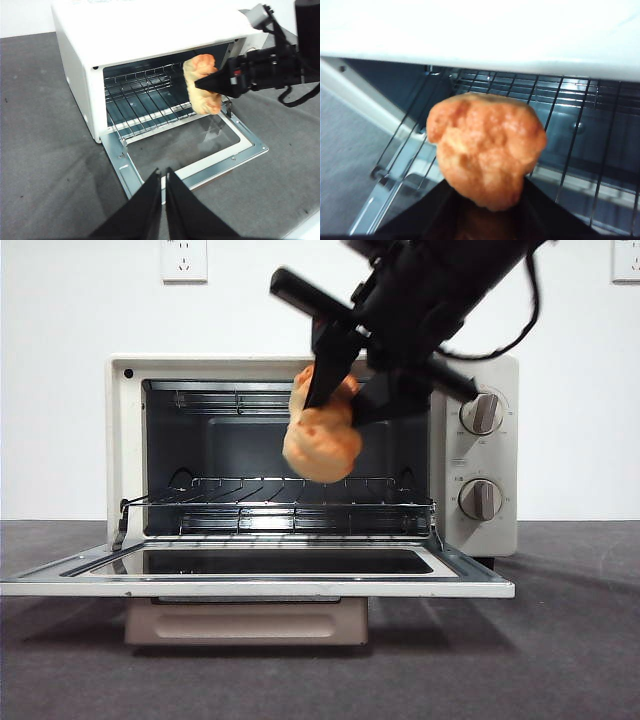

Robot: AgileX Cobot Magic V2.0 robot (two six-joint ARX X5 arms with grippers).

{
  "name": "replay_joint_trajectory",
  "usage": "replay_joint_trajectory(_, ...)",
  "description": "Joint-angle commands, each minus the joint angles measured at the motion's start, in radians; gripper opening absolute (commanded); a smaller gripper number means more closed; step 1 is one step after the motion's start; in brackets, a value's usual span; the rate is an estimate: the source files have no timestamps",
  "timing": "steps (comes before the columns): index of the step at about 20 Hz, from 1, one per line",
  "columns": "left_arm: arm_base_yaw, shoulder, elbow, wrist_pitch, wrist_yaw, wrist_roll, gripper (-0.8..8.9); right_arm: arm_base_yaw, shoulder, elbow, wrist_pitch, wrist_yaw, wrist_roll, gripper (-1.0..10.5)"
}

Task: The left arm flap open the oven, the right arm pick bread and place it into oven, the left arm flap close the oven

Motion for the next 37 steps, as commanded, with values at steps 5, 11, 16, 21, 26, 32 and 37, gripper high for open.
replay_joint_trajectory(5,-0.008,0.004,0.02,-0.005,-0.005,-0.008,0.19,0.002,0.081,0.016,0.087,0.038,0.034,1.3)
replay_joint_trajectory(11,-0.008,0.004,0.02,-0.005,-0.005,-0.006,0.19,-0.015,0.098,0.016,0.104,0.1,0.035,1.3)
replay_joint_trajectory(16,-0.008,0.004,0.02,-0.005,-0.005,-0.005,0.19,-0.039,0.098,0.016,0.121,0.138,0.035,1.3)
replay_joint_trajectory(21,-0.008,0.004,0.02,-0.005,-0.005,-0.005,0.19,-0.06,0.098,0.016,0.121,0.131,0.038,1.3)
replay_joint_trajectory(26,-0.008,0.004,0.02,-0.005,-0.005,-0.005,0.19,-0.063,0.098,0.016,0.119,0.121,0.051,1.9)
replay_joint_trajectory(32,-0.008,0.004,0.02,-0.005,-0.005,-0.005,0.19,-0.063,0.098,0.016,0.11,0.117,0.05,3.8)
replay_joint_trajectory(37,-0.008,0.004,0.02,-0.003,-0.005,-0.005,0.19,-0.063,0.097,0.016,0.097,0.091,0.05,4.0)
